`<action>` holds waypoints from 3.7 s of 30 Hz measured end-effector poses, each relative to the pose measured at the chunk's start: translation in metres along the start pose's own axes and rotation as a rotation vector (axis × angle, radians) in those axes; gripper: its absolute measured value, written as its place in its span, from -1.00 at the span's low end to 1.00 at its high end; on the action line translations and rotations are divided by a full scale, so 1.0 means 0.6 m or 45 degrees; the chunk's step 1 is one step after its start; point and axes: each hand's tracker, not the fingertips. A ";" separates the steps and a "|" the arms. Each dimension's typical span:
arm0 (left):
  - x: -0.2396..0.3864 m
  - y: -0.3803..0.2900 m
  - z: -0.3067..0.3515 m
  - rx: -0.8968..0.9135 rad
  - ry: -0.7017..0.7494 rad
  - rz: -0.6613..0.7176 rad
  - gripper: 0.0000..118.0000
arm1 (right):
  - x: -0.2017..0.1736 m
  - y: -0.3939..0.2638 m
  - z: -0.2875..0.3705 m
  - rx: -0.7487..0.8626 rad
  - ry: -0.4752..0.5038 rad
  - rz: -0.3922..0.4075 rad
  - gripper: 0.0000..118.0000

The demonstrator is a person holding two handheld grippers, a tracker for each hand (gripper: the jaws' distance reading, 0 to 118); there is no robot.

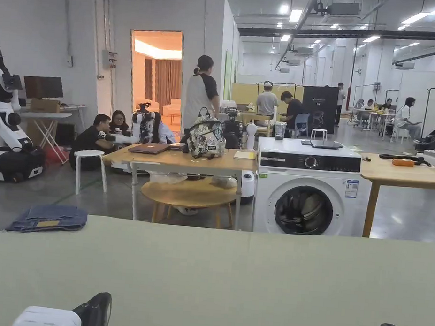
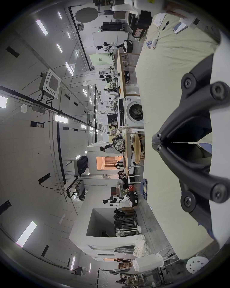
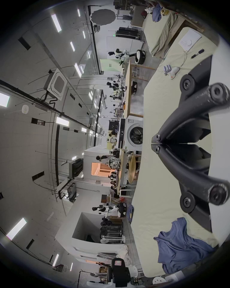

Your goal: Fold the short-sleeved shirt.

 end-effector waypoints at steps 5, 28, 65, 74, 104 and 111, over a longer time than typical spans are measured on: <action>0.001 -0.001 0.000 0.001 -0.001 -0.006 -1.00 | 0.001 0.001 0.001 0.004 0.007 0.001 -1.00; -0.005 -0.010 0.002 -0.017 0.010 0.018 -1.00 | 0.000 -0.006 0.005 -0.014 0.003 -0.001 -1.00; -0.205 -0.071 0.002 -0.433 0.158 -0.059 -0.03 | -0.105 -0.031 -0.043 -0.093 0.329 -0.090 -1.00; -0.279 -0.316 -0.200 -1.061 -0.058 0.212 0.13 | -0.061 -0.083 -0.043 -0.224 0.287 -0.074 -1.00; -0.368 0.301 -0.302 -0.328 0.081 0.085 -1.00 | 0.108 -0.167 0.017 -0.384 0.054 -0.345 -1.00; -0.108 0.157 -0.389 -0.559 -0.280 -0.097 -1.00 | 0.139 -0.168 0.041 -0.378 -0.007 -0.338 -1.00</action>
